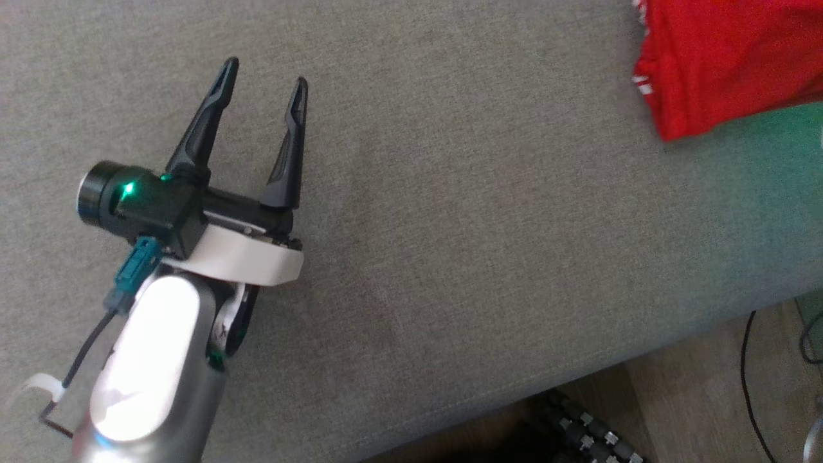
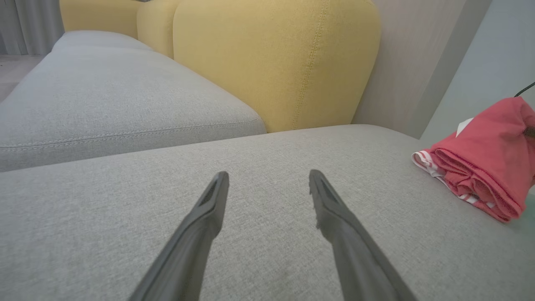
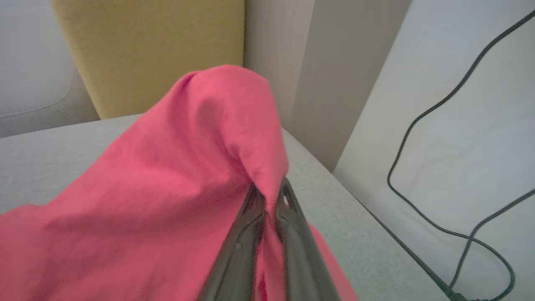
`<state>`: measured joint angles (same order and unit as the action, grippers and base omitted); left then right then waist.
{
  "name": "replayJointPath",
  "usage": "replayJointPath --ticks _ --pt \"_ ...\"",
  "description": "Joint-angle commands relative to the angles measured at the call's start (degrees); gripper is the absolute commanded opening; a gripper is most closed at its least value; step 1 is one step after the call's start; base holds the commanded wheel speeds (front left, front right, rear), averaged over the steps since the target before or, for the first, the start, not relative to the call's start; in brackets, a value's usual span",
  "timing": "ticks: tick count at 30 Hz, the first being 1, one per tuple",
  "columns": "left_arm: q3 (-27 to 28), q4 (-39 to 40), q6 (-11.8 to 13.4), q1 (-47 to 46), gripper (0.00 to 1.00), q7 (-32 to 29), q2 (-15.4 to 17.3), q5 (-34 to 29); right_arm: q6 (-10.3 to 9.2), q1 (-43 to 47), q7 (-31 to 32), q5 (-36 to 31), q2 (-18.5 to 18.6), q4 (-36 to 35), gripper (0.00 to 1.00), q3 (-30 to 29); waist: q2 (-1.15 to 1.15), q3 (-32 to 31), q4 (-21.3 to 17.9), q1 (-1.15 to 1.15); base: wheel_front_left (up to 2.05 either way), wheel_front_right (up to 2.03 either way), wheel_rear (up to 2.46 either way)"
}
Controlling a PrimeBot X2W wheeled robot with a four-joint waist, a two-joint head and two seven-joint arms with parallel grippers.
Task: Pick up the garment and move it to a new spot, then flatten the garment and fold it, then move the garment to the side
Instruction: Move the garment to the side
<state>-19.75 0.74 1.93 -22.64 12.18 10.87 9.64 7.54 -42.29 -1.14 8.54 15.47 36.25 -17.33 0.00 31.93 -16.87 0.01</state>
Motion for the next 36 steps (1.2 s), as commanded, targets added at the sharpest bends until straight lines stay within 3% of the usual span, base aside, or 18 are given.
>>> replayJointPath --ticks 1,4,5,6,8,10,11,12,17,21,29,36 --pt "1.38 2.11 -0.37 -1.83 1.00 -0.23 1.18 -0.66 -0.05 -1.48 -1.10 -1.08 1.71 -1.14 0.00 -0.46 0.00 0.63 0.17 -0.01 0.00 0.00 0.00" --pt "1.11 1.87 -0.66 -2.67 1.00 -0.11 1.24 -0.62 -0.05 -3.10 -2.46 -3.84 1.40 1.22 0.00 -3.17 0.00 1.31 0.58 -0.01 0.00 0.00 0.00" --pt "1.06 1.78 -0.73 -2.85 1.00 -0.07 1.28 -0.58 -0.05 -3.67 -3.21 -4.80 1.29 1.88 0.09 -4.06 0.00 1.42 0.70 -0.01 0.00 0.00 0.00" --pt "1.04 1.69 -0.76 -3.01 1.00 -0.02 1.31 -0.52 -0.05 -4.21 -3.64 -5.48 1.08 2.67 0.00 -4.57 0.00 1.49 0.86 -0.01 0.00 0.00 0.00" --pt "1.08 1.51 -0.73 -3.26 1.00 0.11 1.37 -0.42 -0.05 -5.12 -4.26 -6.88 0.72 4.09 0.00 -5.49 0.00 1.52 1.24 -0.01 0.00 0.00 0.00" --pt "1.05 1.20 -0.66 -3.32 1.00 0.29 1.34 -0.32 -0.05 -5.59 -4.76 -8.04 0.15 5.16 0.36 -6.31 0.00 1.18 1.75 -0.01 0.00 0.00 0.00" --pt "1.05 1.02 -0.57 -3.27 1.00 0.42 1.26 -0.24 -0.05 -5.68 -4.93 -8.50 -0.09 5.70 0.83 -6.49 0.00 0.90 2.03 -0.01 0.00 0.00 0.00" --pt "1.06 0.84 -0.48 -3.18 1.00 0.55 1.16 -0.12 -0.05 -5.69 -5.17 -8.94 -0.25 6.11 1.00 -6.75 0.00 0.59 2.29 -0.01 0.00 0.00 0.00" --pt "1.30 -0.57 -0.07 -2.07 1.00 1.42 0.62 0.76 -0.05 -4.14 -6.72 -10.28 -1.00 6.41 1.00 -7.51 0.00 -2.12 3.50 -0.01 0.00 0.00 0.00" --pt "1.34 -2.13 0.34 -0.21 1.00 2.09 -0.20 1.52 -0.05 0.44 -8.15 -10.33 -1.94 2.26 1.00 -7.97 0.00 -6.38 5.07 -0.01 0.00 0.00 0.00" --pt "3.92 -3.35 2.65 6.74 1.00 2.67 -0.65 3.48 -0.05 15.89 -5.48 -8.14 -9.04 -18.55 1.00 -1.88 0.00 -14.80 7.65 -0.01 0.00 0.00 0.00" --pt "6.35 -2.93 4.34 11.46 1.00 2.77 -0.42 4.58 -0.05 26.54 -0.49 -5.59 -11.94 -32.78 1.00 5.93 0.00 -18.67 10.10 -0.01 0.00 0.00 0.00"
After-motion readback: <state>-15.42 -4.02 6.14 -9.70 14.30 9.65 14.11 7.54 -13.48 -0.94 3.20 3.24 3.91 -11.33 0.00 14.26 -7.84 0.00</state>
